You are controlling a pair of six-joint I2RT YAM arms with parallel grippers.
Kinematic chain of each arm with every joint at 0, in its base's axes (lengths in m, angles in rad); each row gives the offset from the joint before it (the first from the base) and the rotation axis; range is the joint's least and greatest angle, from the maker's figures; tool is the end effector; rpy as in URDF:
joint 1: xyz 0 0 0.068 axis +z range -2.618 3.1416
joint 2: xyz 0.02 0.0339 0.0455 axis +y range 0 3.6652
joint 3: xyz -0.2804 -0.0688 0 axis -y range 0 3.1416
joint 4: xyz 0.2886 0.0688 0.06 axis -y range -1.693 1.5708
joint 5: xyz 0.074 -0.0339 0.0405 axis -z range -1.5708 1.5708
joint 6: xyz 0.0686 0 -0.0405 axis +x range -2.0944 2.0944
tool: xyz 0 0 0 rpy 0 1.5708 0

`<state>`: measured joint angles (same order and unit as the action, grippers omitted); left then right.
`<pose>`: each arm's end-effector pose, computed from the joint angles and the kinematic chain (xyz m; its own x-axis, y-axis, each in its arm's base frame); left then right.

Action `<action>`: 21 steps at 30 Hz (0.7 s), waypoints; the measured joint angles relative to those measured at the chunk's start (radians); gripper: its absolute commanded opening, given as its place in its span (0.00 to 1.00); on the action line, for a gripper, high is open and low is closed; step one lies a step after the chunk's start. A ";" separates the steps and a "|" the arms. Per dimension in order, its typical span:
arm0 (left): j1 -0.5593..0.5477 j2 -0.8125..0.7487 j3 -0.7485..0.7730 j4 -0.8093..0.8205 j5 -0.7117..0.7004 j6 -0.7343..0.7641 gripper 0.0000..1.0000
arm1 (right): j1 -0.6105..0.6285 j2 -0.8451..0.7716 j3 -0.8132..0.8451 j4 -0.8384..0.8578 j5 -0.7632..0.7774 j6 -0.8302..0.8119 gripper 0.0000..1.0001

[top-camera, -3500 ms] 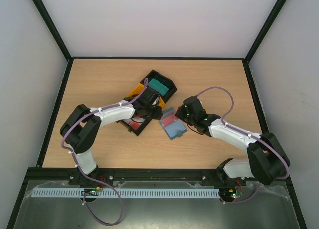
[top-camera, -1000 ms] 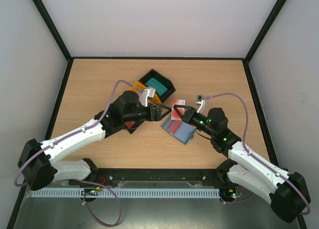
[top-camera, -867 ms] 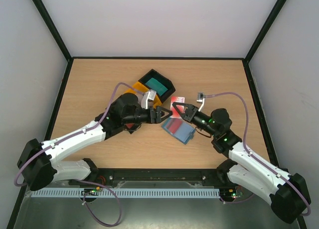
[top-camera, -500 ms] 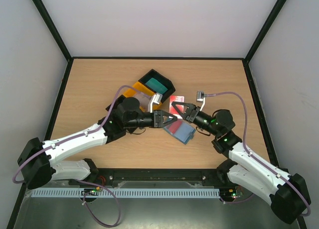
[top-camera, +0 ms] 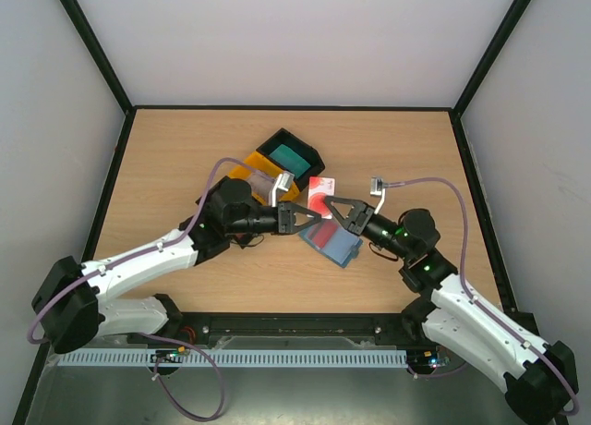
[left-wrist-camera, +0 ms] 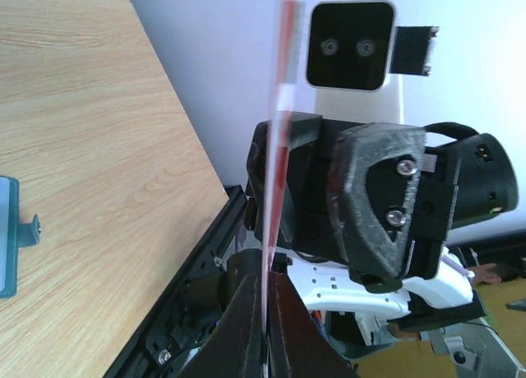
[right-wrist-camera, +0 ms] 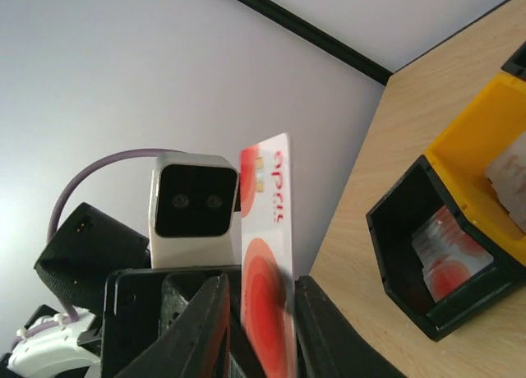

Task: Put the credit cards into the card holder
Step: Insert the credit card into the card holder.

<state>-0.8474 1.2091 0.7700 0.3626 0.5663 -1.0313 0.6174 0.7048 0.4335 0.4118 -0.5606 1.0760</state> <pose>0.1968 -0.2785 0.2973 -0.8725 -0.1058 -0.4770 0.4634 0.1301 -0.8765 0.1675 0.1637 0.2941 -0.7551 0.3780 -0.5357 -0.5372 0.1119 0.8360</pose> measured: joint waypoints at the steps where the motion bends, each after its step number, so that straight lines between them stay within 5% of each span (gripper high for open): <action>1: 0.006 -0.001 -0.002 -0.001 0.012 0.002 0.03 | 0.000 -0.011 -0.008 -0.002 0.000 -0.002 0.20; 12: 0.017 -0.040 -0.003 -0.040 0.127 0.021 0.03 | 0.000 -0.060 -0.098 0.105 -0.035 0.039 0.19; 17: 0.018 -0.035 -0.003 -0.042 0.163 0.024 0.04 | 0.000 -0.023 -0.098 0.146 -0.049 0.050 0.02; 21: 0.025 -0.020 -0.001 -0.081 0.162 0.053 0.46 | 0.000 -0.018 -0.098 0.161 -0.047 0.057 0.02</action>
<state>-0.8223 1.1893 0.7689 0.2817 0.7284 -0.9787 0.6174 0.6872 0.3355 0.5724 -0.6071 1.1328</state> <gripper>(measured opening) 0.186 0.024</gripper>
